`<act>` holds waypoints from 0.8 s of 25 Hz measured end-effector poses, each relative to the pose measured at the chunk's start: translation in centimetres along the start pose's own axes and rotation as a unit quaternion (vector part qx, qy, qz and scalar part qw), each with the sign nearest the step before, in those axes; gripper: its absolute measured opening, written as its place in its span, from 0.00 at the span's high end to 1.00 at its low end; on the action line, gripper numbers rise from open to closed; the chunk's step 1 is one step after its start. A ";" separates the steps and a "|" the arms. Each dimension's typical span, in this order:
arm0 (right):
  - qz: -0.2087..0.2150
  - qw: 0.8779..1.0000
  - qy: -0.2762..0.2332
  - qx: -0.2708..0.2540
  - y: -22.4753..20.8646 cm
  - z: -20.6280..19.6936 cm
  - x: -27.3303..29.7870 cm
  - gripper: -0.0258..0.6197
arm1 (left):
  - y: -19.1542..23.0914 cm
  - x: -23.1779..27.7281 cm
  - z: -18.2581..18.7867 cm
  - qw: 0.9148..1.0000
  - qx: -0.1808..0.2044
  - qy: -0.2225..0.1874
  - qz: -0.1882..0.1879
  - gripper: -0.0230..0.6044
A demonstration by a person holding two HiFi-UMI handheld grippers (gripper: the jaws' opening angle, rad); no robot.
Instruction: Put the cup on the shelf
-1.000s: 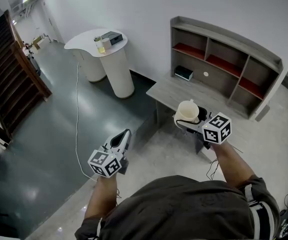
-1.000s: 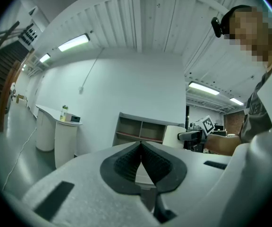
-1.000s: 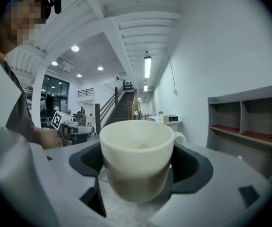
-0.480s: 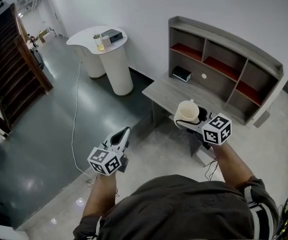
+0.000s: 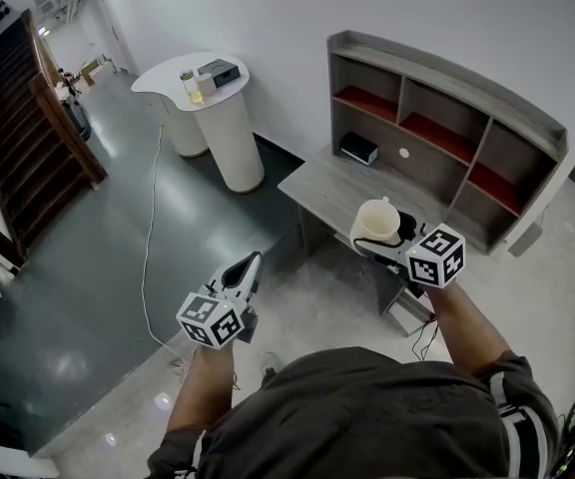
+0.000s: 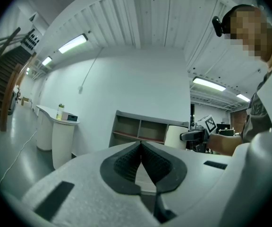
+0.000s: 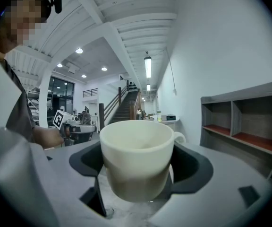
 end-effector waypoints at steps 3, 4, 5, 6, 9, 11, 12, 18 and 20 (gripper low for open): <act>-0.005 1.000 0.001 0.000 -1.0 -0.1 0.9 0.32 | 1.0 1.3 -0.1 1.000 -0.002 -0.001 -0.007 0.96; -0.007 1.000 0.002 0.001 -1.3 -0.1 1.4 0.32 | 1.5 1.7 -0.1 1.000 -0.004 -0.001 -0.009 0.96; -0.009 1.000 0.003 0.001 -1.6 -0.2 1.9 0.32 | 2.2 2.0 -0.2 1.000 -0.006 -0.001 -0.012 0.96; -0.012 1.000 0.005 0.000 -1.9 -0.4 2.4 0.32 | 2.9 2.4 -0.3 1.000 -0.008 -0.001 -0.014 0.96; -0.020 1.000 0.005 -0.003 -2.9 -0.6 4.8 0.32 | 5.6 3.6 -0.5 1.000 -0.014 -0.004 -0.024 0.96; -0.025 1.000 0.005 -0.006 -3.5 -0.9 6.9 0.32 | 8.0 4.5 -0.6 0.999 -0.018 -0.008 -0.033 0.96; -0.029 1.000 0.005 -0.006 -3.9 -1.1 8.2 0.32 | 9.4 5.0 -0.6 0.999 -0.020 -0.010 -0.039 0.96; -0.046 0.999 -0.004 -0.009 -5.3 -0.6 18.6 0.32 | 19.8 8.1 1.0 0.997 -0.023 -0.009 -0.071 0.96; -0.049 0.999 -0.010 -0.011 -5.8 -0.1 22.5 0.32 | 23.4 9.2 1.9 0.996 -0.019 -0.006 -0.081 0.96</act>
Point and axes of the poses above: the fingertips, and each gripper's own axes: x forward along the fingers, y to its left, z out of its top, the point moved 3 cm from there along -x, backward along the fingers, and after that the axes turned 15 degrees about -y, right-handed, at the moved point
